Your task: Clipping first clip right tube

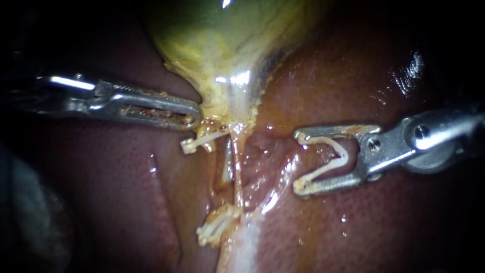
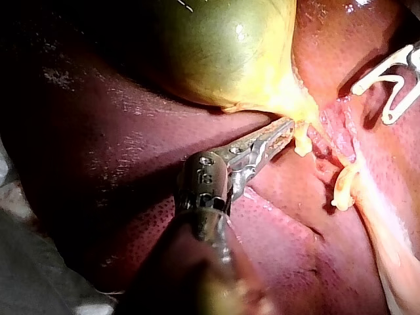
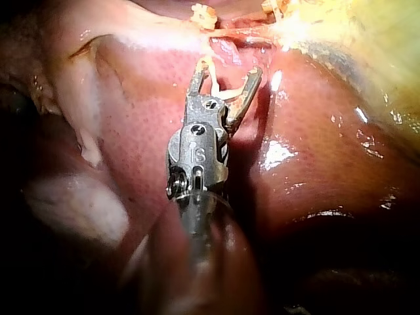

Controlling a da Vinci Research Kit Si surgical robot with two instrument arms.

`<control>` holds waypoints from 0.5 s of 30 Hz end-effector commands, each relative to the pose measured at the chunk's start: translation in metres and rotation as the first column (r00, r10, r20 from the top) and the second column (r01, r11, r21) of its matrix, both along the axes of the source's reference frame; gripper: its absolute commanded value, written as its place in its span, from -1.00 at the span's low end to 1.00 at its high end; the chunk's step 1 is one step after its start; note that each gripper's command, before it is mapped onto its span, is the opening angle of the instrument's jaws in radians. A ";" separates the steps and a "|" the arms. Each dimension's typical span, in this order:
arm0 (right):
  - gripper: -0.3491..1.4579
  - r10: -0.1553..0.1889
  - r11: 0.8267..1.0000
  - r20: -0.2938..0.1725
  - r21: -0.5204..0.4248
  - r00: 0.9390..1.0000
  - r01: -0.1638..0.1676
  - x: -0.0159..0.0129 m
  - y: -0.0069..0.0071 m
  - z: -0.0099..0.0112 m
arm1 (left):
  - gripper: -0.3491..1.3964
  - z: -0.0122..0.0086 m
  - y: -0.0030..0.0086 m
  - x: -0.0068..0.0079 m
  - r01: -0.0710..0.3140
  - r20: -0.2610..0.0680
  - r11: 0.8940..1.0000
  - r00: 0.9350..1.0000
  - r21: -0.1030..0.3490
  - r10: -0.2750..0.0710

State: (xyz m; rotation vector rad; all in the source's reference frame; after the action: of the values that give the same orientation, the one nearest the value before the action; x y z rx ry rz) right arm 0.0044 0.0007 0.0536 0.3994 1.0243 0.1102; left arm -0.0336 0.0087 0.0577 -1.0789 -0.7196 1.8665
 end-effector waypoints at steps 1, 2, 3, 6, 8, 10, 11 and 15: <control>-0.06 0.000 1.000 0.000 0.001 1.000 0.000 -0.0001 0.0000 0.0000 | -1.00 -0.0001 0.0001 0.0001 -0.001 0.001 1.000 1.000 0.001 0.001; -0.06 0.000 1.000 0.000 0.001 1.000 0.000 -0.0001 0.0000 0.0000 | -1.00 -0.0004 0.0002 0.0003 -0.002 0.002 1.000 1.000 0.002 0.002; -0.06 -0.002 1.000 0.000 0.002 1.000 0.002 -0.0001 0.0000 0.0000 | -1.00 -0.0009 0.0004 0.0007 -0.004 0.004 1.000 1.000 0.006 0.004; -0.07 -0.007 1.000 -0.002 0.005 1.000 0.007 0.0000 0.0000 0.0000 | -1.00 -0.0032 0.0016 0.0020 -0.002 0.007 1.000 1.000 0.016 0.001; -0.07 -0.013 1.000 -0.004 0.010 1.000 0.014 0.0002 -0.0001 0.0000 | -1.00 -0.0047 0.0023 0.0028 0.008 -0.001 1.000 1.000 0.018 -0.008; -0.07 -0.020 1.000 -0.006 0.014 1.000 0.020 0.0005 -0.0002 0.0000 | -1.00 -0.0061 0.0028 0.0036 0.013 -0.001 1.000 1.000 0.016 -0.013; -0.07 -0.021 1.000 -0.009 0.015 1.000 0.022 0.0006 -0.0003 0.0001 | -1.00 -0.0064 0.0028 0.0038 0.014 0.001 1.000 1.000 0.010 -0.014; -0.08 0.009 0.997 -0.017 0.073 1.000 -0.007 0.0020 -0.0008 0.0005 | -1.00 -0.0066 0.0023 0.0036 0.017 -0.001 1.000 1.000 0.008 -0.017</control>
State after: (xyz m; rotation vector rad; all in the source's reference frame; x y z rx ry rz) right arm 0.0070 -0.0003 0.0544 0.4824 1.0513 0.1712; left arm -0.0300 0.0109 0.0510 -1.0749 -0.7169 1.8480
